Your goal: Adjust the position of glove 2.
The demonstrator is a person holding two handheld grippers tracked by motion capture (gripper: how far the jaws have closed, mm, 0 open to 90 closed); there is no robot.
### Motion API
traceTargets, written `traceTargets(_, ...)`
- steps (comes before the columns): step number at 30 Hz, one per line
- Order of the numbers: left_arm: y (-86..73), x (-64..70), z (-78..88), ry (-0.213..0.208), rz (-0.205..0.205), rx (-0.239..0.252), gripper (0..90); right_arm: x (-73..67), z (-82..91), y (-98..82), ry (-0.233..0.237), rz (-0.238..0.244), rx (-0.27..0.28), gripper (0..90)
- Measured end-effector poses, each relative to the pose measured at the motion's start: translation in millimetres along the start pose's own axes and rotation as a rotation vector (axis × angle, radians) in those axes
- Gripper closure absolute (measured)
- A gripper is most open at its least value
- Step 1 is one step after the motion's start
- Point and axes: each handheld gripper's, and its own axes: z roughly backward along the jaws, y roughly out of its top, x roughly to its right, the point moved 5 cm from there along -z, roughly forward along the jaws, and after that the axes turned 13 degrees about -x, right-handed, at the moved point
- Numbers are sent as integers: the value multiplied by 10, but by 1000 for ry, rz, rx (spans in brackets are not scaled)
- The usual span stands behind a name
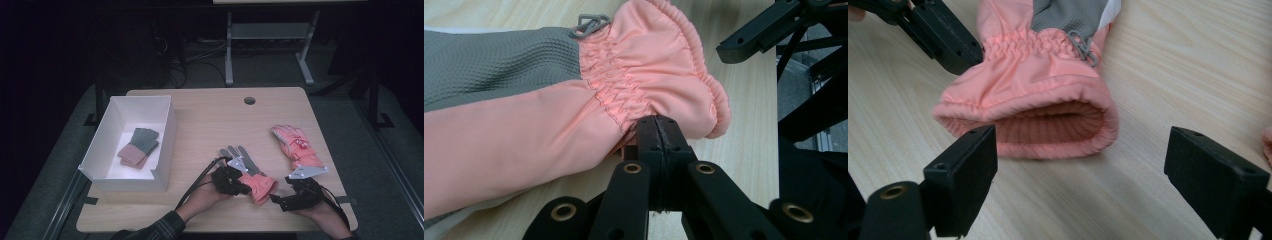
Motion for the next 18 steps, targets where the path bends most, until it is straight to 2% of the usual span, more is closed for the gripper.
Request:
traceTargets(4, -81, -29, 105, 17, 17, 17, 833, 18, -7, -5, 4, -21, -15, 143)
traceTargets(8, -213, -75, 233, 76, 13, 25, 683, 44, 15, 0, -1, -47, -10, 183)
traceTargets(13, -392, -118, 328, 92, 16, 25, 501, 59, 76, 5, 2, -61, 17, 278)
traceTargets(18, -588, -155, 405, 108, 34, 32, 373, 88, 117, 14, 10, -68, 23, 327)
